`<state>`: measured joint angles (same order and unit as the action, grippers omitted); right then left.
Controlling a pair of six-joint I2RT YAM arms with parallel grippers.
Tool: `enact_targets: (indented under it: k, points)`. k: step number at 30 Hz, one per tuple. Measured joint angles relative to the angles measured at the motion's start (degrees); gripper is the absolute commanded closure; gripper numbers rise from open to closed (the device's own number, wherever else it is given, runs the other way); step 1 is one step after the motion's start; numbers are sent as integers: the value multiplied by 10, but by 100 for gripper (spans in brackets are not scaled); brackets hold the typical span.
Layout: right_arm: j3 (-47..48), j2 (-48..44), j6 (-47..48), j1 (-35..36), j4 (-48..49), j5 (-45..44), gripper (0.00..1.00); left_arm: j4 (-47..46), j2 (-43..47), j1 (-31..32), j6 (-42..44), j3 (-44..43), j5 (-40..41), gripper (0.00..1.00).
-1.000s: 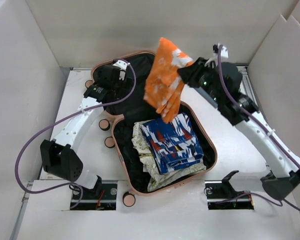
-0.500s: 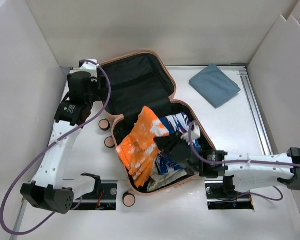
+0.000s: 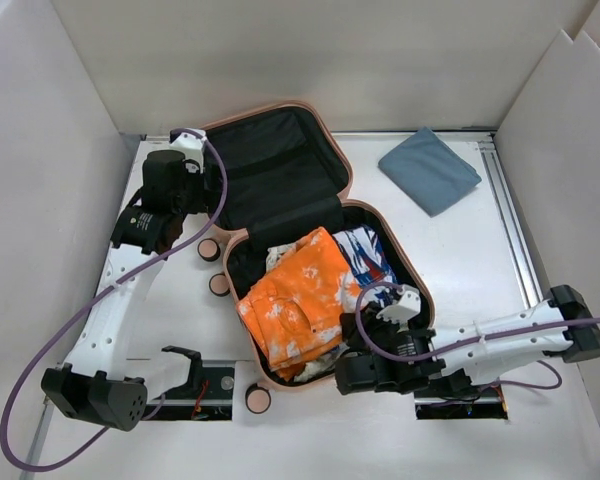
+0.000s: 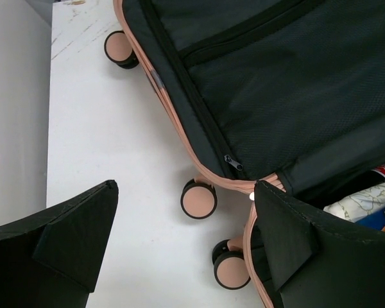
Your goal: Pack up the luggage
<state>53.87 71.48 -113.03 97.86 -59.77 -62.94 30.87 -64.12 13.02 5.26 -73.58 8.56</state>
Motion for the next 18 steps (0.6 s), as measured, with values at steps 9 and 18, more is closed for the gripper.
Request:
enact_targets:
  k: [9, 18]
  points:
    - [-31, -67, -17, 9, -105, 93, 0, 1, -4, 0, 0, 1, -15, 16]
    - [170, -55, 295, -89, -96, 84, 6, 22, -11, 0, 52, 1, -137, 39]
